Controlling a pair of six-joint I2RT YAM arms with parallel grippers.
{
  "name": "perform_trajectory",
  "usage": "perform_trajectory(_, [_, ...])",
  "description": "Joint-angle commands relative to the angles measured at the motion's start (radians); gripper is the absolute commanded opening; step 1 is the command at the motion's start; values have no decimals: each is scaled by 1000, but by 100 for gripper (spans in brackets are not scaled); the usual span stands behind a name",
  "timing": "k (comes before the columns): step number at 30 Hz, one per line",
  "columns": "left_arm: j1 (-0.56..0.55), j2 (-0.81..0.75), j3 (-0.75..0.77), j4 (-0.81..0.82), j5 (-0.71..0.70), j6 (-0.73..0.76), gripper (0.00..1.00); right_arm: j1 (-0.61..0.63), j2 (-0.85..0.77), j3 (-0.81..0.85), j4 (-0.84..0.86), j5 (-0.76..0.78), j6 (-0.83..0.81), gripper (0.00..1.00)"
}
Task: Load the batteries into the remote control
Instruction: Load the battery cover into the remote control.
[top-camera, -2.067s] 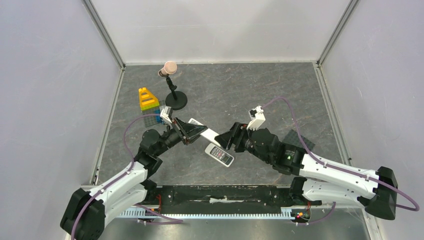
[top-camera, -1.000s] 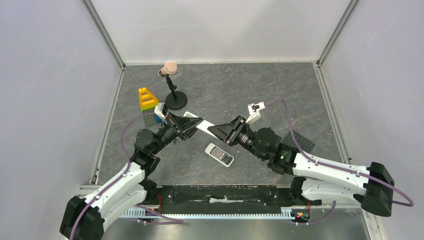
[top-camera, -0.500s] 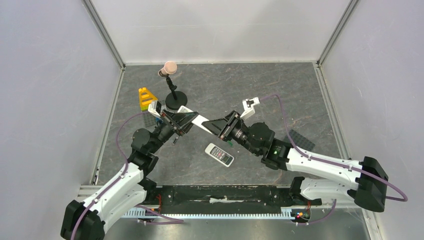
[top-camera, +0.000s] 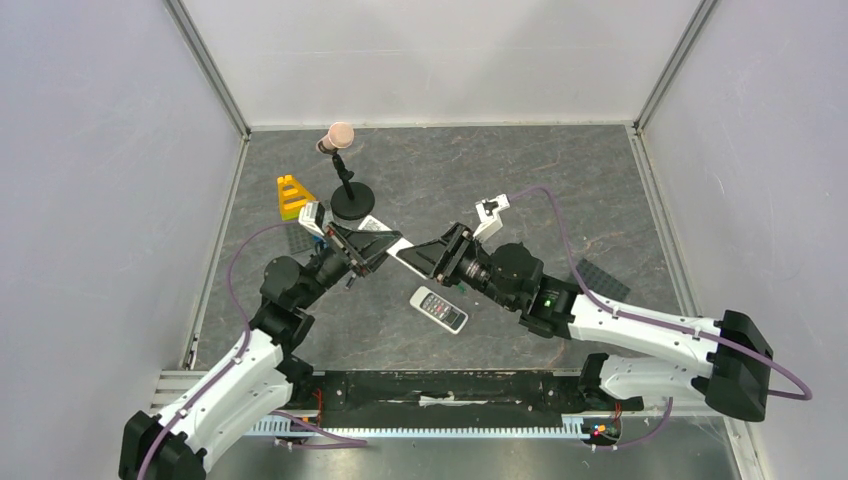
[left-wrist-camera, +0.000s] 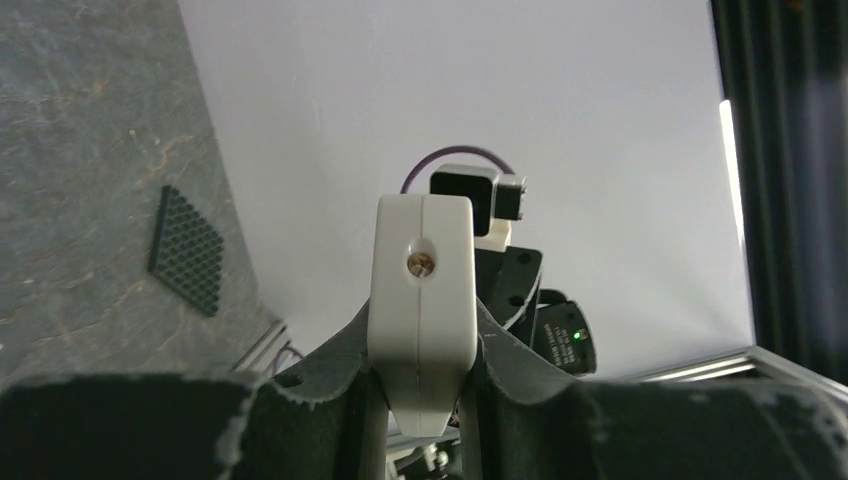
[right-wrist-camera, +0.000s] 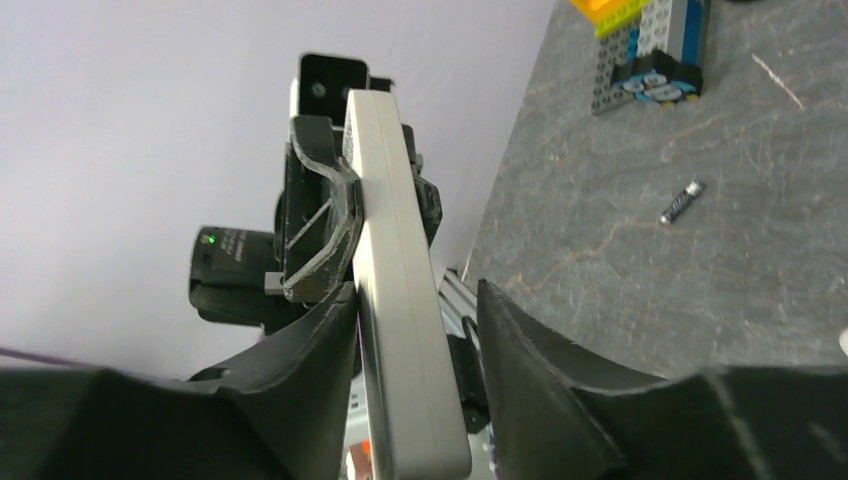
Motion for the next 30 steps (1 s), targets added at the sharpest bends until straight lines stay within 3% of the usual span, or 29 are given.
perform_trajectory(1, [-35, -45, 99, -45, 103, 133, 2, -11, -30, -48, -137, -50, -88, 54])
perform_trajectory(5, [-35, -45, 109, -115, 95, 194, 2, -20, -103, -37, -196, -102, -188, 75])
perform_trajectory(11, [-36, -31, 106, -104, 135, 245, 2, -28, -193, -4, -314, -164, -364, 86])
perform_trajectory(18, [-35, 26, 148, -20, 341, 340, 2, -51, -205, 29, -328, -320, -494, 86])
perform_trajectory(24, [-35, 43, 192, 38, 495, 380, 2, -92, -168, 24, -321, -425, -443, 70])
perform_trajectory(30, [-35, 52, 218, 71, 611, 403, 2, -104, -158, 19, -311, -455, -441, 64])
